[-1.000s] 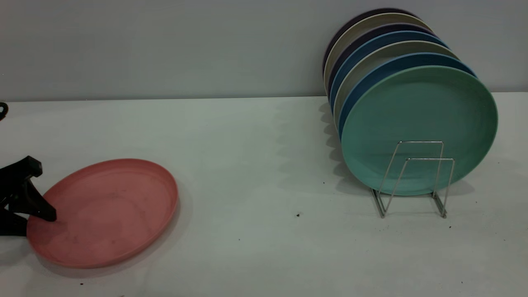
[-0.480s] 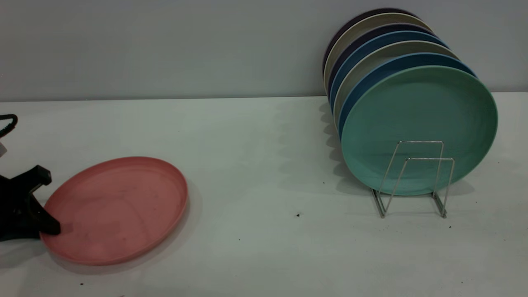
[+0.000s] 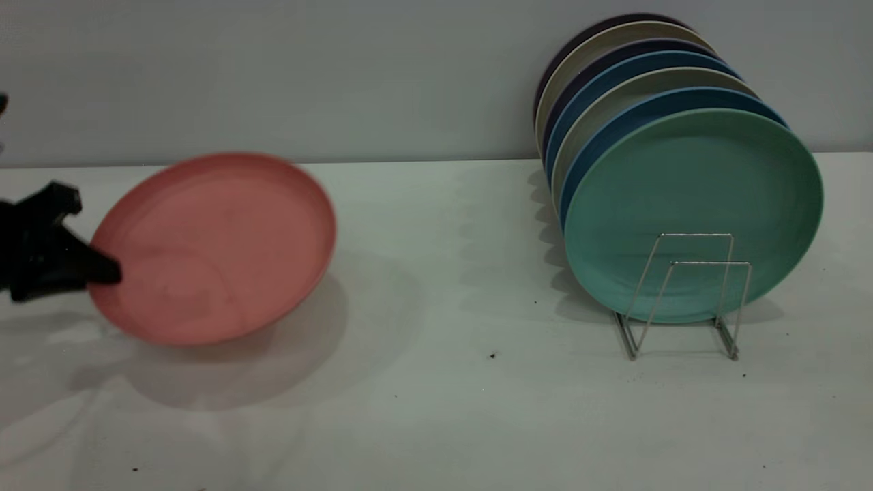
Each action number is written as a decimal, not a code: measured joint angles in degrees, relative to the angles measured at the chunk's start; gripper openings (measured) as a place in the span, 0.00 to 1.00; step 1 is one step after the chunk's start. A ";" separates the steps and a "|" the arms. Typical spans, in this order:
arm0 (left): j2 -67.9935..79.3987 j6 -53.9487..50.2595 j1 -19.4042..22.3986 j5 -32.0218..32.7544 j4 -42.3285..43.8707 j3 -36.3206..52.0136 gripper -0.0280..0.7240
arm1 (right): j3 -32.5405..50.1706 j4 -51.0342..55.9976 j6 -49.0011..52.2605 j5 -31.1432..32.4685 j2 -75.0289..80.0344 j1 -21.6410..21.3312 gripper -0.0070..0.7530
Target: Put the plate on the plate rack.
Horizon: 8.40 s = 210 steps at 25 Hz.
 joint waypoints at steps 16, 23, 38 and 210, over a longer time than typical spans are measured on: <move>-2.57 4.67 -17.65 2.14 4.35 -0.26 0.06 | -0.27 39.21 -41.33 -2.05 32.13 0.00 0.64; -3.87 3.56 -23.29 2.50 3.38 -3.82 0.06 | -0.50 50.30 -53.18 -0.17 42.07 0.00 0.64; -4.06 1.35 -30.64 3.79 2.18 -5.66 0.06 | -7.34 52.05 -54.24 4.71 51.47 0.00 0.64; -118.10 -87.54 -17.17 35.31 97.02 19.59 0.63 | 0.61 -41.11 27.88 23.95 -43.82 0.59 0.56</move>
